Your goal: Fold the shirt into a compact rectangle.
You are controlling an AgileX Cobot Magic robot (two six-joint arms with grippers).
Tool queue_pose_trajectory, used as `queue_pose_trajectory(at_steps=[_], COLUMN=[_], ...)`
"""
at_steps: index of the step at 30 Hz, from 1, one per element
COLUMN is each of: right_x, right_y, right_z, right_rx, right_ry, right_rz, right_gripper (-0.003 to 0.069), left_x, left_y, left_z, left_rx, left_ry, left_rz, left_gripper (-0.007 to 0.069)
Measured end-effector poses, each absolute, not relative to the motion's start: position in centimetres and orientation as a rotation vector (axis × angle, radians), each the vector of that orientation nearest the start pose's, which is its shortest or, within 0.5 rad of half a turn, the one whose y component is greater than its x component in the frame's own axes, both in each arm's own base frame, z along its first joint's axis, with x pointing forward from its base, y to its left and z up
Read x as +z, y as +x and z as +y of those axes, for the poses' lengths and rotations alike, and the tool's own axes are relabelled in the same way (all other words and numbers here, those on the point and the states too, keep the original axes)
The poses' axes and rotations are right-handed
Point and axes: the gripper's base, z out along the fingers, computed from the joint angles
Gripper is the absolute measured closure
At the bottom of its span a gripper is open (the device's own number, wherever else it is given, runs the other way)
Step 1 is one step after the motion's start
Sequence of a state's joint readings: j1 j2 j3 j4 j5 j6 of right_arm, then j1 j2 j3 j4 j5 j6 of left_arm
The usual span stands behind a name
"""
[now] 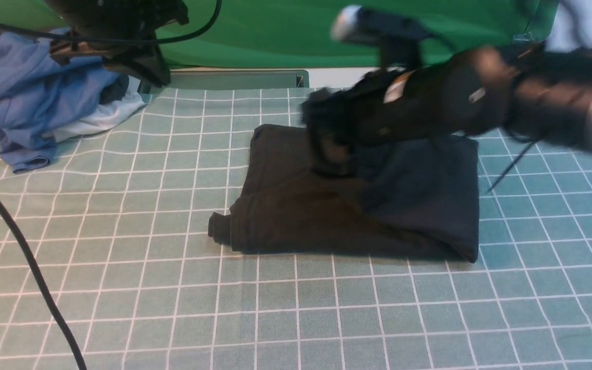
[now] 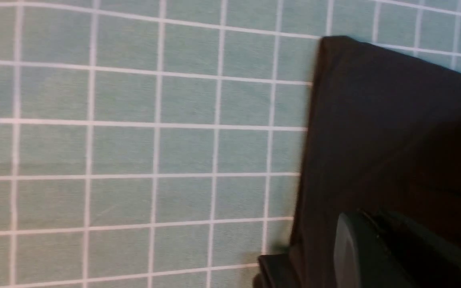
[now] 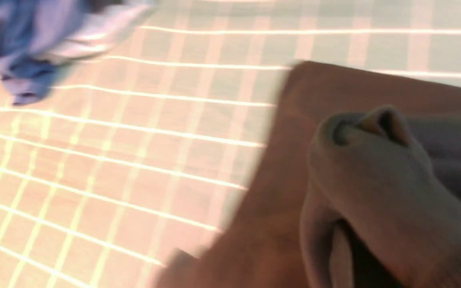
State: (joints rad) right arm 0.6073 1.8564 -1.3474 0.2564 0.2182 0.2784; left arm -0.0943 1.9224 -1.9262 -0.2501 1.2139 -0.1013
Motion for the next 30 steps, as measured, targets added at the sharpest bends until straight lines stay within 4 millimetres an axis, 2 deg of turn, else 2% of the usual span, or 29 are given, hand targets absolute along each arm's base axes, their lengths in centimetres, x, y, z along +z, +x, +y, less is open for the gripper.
queue_pose_trajectory(at_steps=[4,6,7,8,9,10,13,14,17,20,22,23,25,26,28,30], right_x=[22.3,21.4,21.3,21.2,21.2,21.2,22.8,22.8,26.3,29.2,30.3,30.8,30.9,30.8,30.5,30.5], right_y=[35.0,35.2,35.2,35.2,35.2,35.1,34.9,34.9,35.0,34.8,34.3,34.2,34.0,33.9,33.9,34.1], right_z=[27.0,27.3,27.3,27.3,27.3,27.2,26.1,26.1,23.6,20.2,18.4,17.1,15.4,14.2,12.8,11.9], right_rx=[0.694,0.692,0.691,0.693,0.692,0.692,0.680,0.678,0.636,0.566,0.523,0.498,0.465,0.442,0.415,0.401], right_ry=[-0.146,-0.142,-0.142,-0.137,-0.137,-0.132,-0.129,-0.131,-0.169,-0.228,-0.273,-0.290,-0.307,-0.308,-0.302,-0.288], right_rz=[2.246,2.251,2.252,2.257,2.259,2.269,2.329,2.338,2.409,2.519,2.584,2.618,2.680,2.734,2.791,2.811], right_gripper=[0.0456,0.0373,0.0365,0.0295,0.0287,0.0229,0.0134,0.0130,0.0115,0.0166,0.0249,0.0329,0.0454,0.0547,0.0604,0.0627], left_x=[34.0,33.8,33.7,33.5,33.5,33.3,33.0,33.0,32.9,33.0,33.0,32.8,32.5,32.0,31.5,31.0], left_y=[41.7,41.8,41.8,41.9,41.9,42.0,42.1,42.2,42.2,42.1,42.0,41.9,41.7,41.4,40.9,40.6], left_z=[-6.1,-6.1,-6.1,-6.1,-6.1,-6.1,-6.1,-6.1,-6.1,-6.4,-7.0,-7.5,-8.6,-9.7,-11.7,-13.5], left_rx=[-0.404,-0.400,-0.400,-0.396,-0.396,-0.394,-0.393,-0.393,-0.396,-0.459,-0.544,-0.607,-0.679,-0.728,-0.771,-0.806], left_ry=[-0.053,-0.053,-0.052,-0.053,-0.053,-0.053,-0.054,-0.054,-0.058,-0.096,-0.109,-0.111,-0.085,-0.054,0.010,0.055], left_rz=[2.695,2.700,2.701,2.706,2.706,2.710,2.717,2.718,2.719,2.717,2.718,2.721,2.730,2.746,2.767,2.776], left_gripper=[0.0610,0.0610,0.0610,0.0610,0.0610,0.0609,0.0608,0.0608,0.0605,0.0599,0.0589,0.0588,0.0588,0.0588,0.0588,0.0588])
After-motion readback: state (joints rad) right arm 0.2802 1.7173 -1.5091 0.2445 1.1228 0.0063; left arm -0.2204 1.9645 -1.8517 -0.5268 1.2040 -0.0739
